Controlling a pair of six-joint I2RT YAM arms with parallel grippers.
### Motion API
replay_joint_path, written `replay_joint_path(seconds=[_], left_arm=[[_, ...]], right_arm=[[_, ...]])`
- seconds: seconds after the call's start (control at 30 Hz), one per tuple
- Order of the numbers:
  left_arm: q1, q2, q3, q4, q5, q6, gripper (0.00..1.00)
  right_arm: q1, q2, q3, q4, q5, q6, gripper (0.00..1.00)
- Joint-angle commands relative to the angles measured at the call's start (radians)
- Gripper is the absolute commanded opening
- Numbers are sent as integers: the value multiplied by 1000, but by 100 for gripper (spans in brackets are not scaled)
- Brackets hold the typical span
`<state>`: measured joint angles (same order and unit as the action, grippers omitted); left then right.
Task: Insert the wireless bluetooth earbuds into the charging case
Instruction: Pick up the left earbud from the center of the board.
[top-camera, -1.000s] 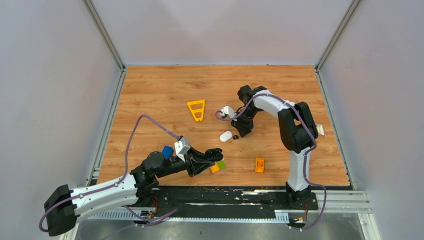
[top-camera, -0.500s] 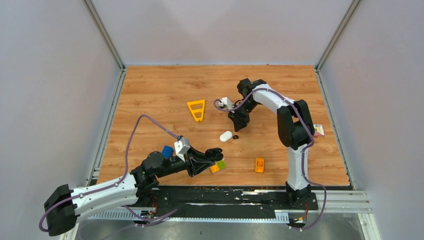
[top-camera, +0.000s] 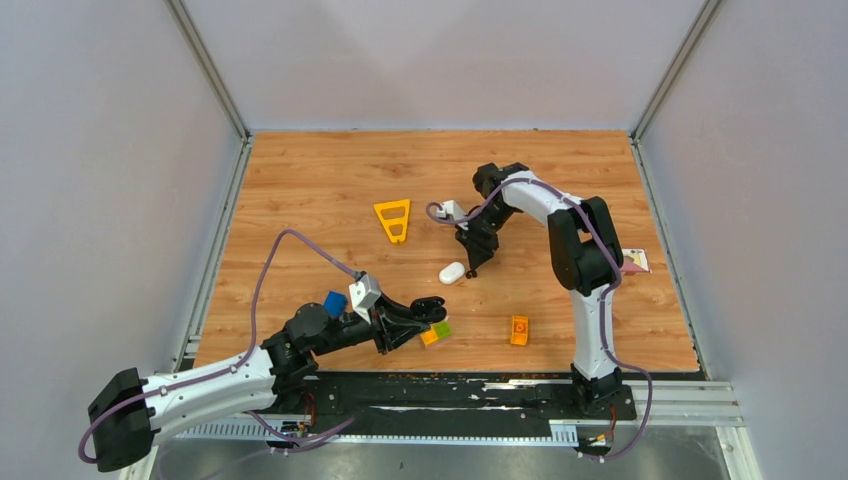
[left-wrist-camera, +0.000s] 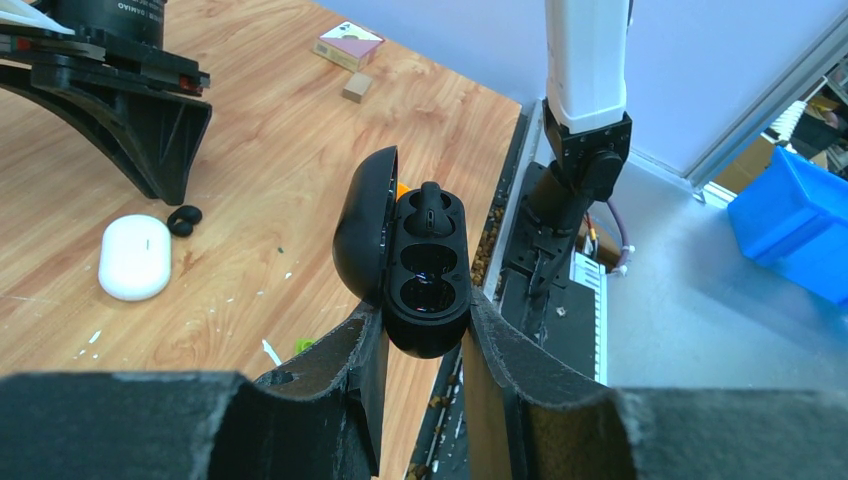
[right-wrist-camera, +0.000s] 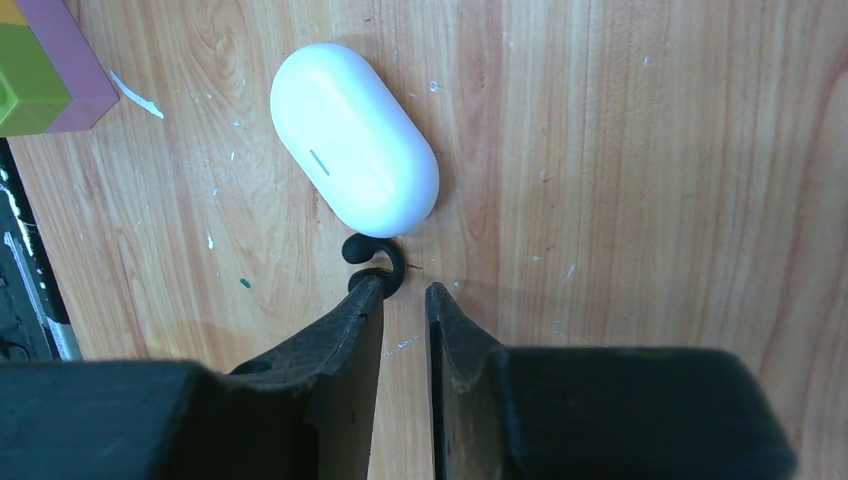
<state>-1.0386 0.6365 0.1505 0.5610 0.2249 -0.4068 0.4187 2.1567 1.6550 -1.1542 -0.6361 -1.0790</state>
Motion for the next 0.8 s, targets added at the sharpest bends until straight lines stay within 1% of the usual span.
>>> replay_joint_path(seconds=[0.0, 0.53, 0.77], left_arm=[[-3, 1, 3, 43, -10, -6, 0], [-2, -1, 8, 33, -7, -9, 0], [-3, -1, 9, 33, -7, -8, 0]], right_arm=[[7, -12, -9, -20, -21, -27, 23], [23, -47, -61, -33, -26, -53, 25], [25, -47, -53, -48, -58, -61, 22]])
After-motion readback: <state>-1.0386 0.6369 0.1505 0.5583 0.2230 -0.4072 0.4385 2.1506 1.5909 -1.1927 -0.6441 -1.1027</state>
